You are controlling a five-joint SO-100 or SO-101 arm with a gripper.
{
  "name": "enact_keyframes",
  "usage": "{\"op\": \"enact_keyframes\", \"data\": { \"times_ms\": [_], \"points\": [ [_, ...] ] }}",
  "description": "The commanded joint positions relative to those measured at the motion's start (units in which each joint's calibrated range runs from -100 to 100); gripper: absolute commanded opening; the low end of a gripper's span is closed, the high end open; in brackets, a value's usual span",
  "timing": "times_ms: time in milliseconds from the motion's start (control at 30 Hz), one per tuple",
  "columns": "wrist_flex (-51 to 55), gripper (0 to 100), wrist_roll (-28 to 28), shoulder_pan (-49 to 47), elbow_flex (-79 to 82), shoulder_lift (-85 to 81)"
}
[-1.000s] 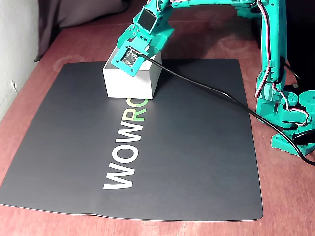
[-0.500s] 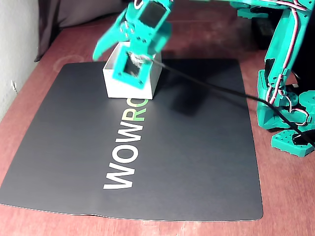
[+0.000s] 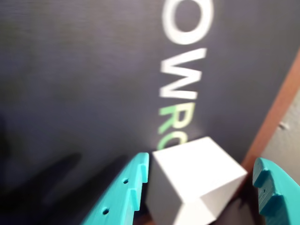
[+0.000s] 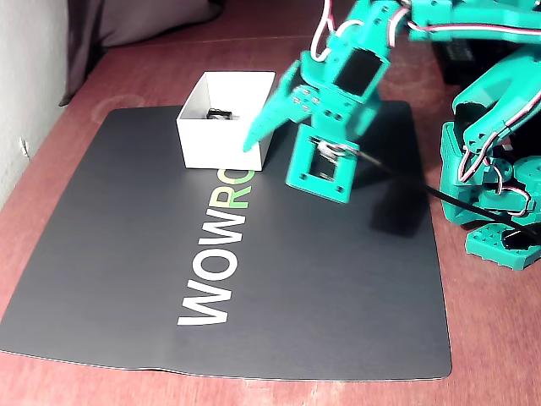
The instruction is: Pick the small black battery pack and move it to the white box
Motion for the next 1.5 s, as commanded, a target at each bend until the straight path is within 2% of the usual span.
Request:
{"op": "enact_keyframes", "data": {
  "times_ms": [0,367,433,567,600,1033,1300,1467],
  "points": [
    [0.06,26,-0.16,0.30,7.18,-9.61],
    [0.67,25,-0.21,0.89,21.96,-29.25],
    [0.76,20,-0.10,0.89,23.50,-31.26],
    [0.76,1,-0.16,0.89,24.32,-35.03],
    [0.85,0,-0.10,0.89,24.86,-35.82],
    [0.94,1,0.28,0.89,36.38,-45.03],
    [8.12,1,0.28,0.89,35.57,-45.12],
    [8.47,1,0.28,0.89,35.57,-45.12]
  ]
}}
